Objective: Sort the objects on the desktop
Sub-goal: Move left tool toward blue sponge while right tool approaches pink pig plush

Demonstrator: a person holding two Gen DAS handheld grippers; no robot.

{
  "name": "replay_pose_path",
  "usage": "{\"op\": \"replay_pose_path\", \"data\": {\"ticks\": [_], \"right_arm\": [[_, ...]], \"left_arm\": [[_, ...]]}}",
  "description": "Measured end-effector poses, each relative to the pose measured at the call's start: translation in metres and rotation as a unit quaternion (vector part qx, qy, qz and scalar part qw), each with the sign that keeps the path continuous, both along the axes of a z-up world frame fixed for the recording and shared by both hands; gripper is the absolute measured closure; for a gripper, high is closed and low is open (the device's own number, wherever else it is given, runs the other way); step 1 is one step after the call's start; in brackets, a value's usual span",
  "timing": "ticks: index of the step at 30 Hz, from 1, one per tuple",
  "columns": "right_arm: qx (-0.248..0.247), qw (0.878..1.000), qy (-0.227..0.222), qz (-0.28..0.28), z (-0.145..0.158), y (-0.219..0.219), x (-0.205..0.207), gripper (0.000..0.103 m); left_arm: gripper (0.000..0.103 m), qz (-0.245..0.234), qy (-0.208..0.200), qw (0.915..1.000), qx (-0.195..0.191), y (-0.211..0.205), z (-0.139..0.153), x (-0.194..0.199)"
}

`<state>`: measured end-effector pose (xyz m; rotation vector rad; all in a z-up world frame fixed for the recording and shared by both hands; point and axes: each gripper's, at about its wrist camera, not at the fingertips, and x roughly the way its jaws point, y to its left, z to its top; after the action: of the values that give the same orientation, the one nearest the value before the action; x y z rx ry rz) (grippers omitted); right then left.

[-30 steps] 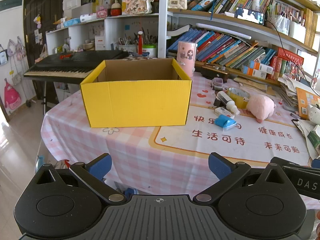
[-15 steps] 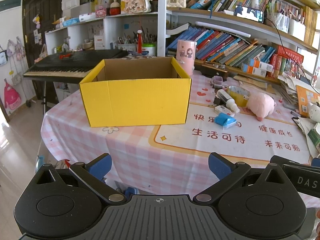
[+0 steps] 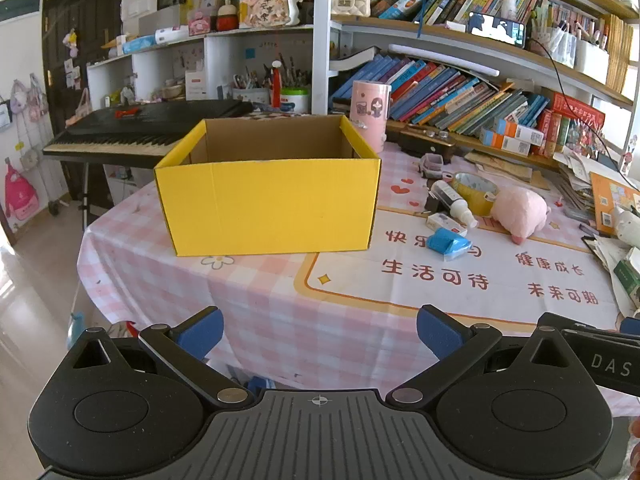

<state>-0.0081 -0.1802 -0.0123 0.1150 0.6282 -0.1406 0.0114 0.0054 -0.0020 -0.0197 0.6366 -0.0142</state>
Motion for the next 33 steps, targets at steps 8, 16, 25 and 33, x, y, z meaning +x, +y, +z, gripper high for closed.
{"op": "replay_pose_path", "data": {"ticks": [8,16,25,33], "right_arm": [[0.0,1.0,0.003,-0.003,-0.009,-0.002,-0.002,0.0],[-0.001,1.0,0.008,-0.008,-0.01,-0.003,0.002,0.0],[0.004,1.0,0.017,0.001,-0.003,-0.009,0.016,0.0],[0.004,1.0,0.022,0.005,-0.002,-0.021,0.027,0.0]], "left_arm": [[0.0,-0.005,0.005,1.0,0.001,0.001,-0.002,0.003],[0.0,-0.012,0.011,0.9999,0.001,0.0,-0.004,0.009],[0.0,-0.013,0.019,0.9997,0.0,-0.006,-0.005,0.018],[0.0,-0.019,0.027,0.9994,-0.002,-0.022,-0.008,0.031]]}}
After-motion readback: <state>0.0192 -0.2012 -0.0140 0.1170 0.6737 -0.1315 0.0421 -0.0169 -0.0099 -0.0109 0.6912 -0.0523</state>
